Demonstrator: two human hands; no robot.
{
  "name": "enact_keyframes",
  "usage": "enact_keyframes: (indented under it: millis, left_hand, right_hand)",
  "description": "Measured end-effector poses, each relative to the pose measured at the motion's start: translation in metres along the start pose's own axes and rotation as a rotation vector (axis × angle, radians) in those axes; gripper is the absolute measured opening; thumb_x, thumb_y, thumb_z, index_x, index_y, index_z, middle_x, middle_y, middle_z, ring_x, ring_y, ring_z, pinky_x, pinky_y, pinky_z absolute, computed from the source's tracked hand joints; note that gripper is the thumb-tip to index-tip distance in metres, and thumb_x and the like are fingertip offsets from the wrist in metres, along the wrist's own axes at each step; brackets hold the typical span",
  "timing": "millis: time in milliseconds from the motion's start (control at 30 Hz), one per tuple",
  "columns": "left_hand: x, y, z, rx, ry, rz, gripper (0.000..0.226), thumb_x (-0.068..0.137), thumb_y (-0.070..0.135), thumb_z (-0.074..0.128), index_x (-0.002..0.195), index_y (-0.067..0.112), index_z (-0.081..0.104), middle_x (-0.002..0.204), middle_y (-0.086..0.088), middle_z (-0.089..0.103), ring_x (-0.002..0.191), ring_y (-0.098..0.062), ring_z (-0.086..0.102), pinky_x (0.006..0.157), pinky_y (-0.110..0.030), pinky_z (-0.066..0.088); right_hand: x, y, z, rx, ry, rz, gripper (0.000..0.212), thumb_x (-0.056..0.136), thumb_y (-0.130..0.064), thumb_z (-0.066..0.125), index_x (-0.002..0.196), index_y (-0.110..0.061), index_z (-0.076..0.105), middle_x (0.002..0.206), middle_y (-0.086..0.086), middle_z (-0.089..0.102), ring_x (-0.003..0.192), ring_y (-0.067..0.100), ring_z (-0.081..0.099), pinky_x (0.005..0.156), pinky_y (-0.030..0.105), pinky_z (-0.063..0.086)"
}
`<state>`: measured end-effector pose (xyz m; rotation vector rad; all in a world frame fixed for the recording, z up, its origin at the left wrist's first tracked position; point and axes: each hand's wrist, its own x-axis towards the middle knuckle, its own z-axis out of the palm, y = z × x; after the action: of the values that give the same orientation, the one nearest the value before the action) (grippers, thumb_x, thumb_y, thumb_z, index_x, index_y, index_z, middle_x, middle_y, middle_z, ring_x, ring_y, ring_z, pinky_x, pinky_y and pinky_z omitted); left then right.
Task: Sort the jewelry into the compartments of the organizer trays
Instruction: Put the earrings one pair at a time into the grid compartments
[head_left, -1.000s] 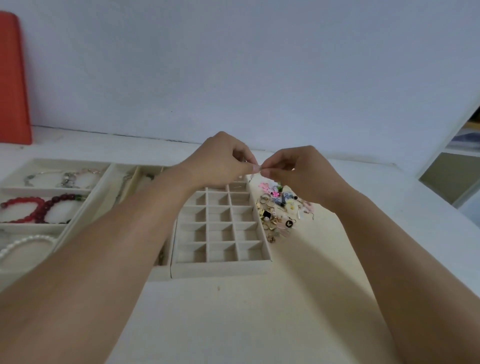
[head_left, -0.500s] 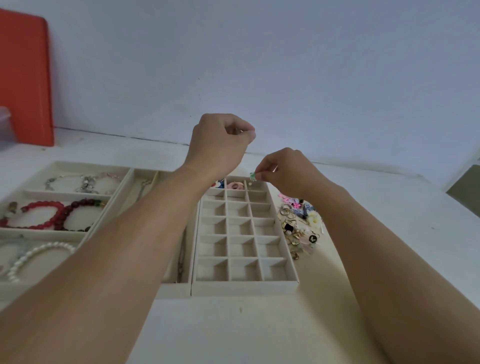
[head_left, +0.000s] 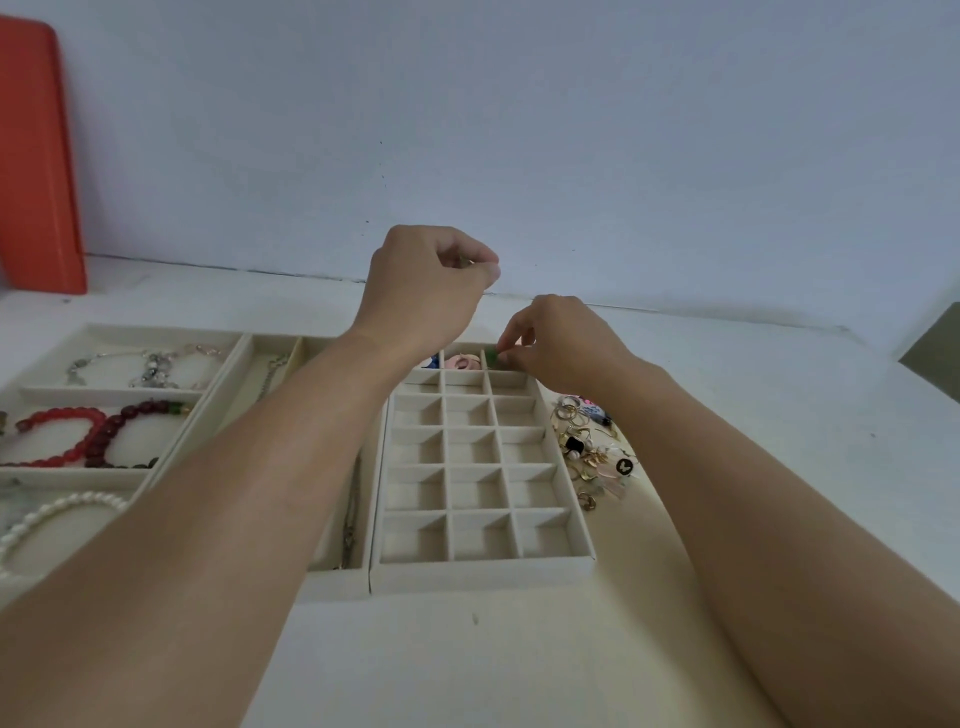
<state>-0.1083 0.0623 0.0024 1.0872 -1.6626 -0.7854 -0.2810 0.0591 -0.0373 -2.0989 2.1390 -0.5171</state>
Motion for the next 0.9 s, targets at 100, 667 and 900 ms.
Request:
enact_keyframes:
  millis: [100, 667, 900]
  left_hand:
    - [-0.001, 0.002, 0.0, 0.002, 0.003, -0.005, 0.008, 0.089, 0.021, 0.071, 0.089, 0.023, 0.079, 0.088, -0.004, 0.074, 0.073, -0.01, 0.06, 0.067, -0.014, 0.046]
    - [-0.004, 0.001, 0.005, 0.016, -0.005, -0.017, 0.007, 0.088, 0.022, 0.072, 0.089, 0.024, 0.078, 0.091, -0.008, 0.073, 0.071, -0.01, 0.059, 0.062, -0.012, 0.045]
    - [-0.004, 0.001, 0.004, 0.023, -0.008, -0.007, 0.008, 0.088, 0.021, 0.071, 0.089, 0.023, 0.078, 0.088, -0.001, 0.074, 0.077, -0.011, 0.064, 0.067, -0.013, 0.047]
  right_hand:
    - [0.0, -0.001, -0.001, -0.031, 0.016, 0.0, 0.011, 0.087, -0.03, 0.071, 0.08, -0.038, 0.069, 0.099, -0.005, 0.061, 0.09, 0.018, 0.059, 0.072, 0.03, 0.044]
    - [-0.002, -0.003, -0.006, -0.005, 0.027, -0.006, 0.004, 0.085, -0.033, 0.074, 0.088, -0.035, 0.076, 0.094, -0.006, 0.067, 0.087, 0.018, 0.064, 0.073, 0.031, 0.05]
    - [-0.001, -0.001, 0.003, 0.061, 0.047, 0.019, 0.008, 0.08, -0.028, 0.081, 0.079, -0.034, 0.076, 0.084, -0.006, 0.066, 0.078, 0.017, 0.064, 0.066, 0.028, 0.048]
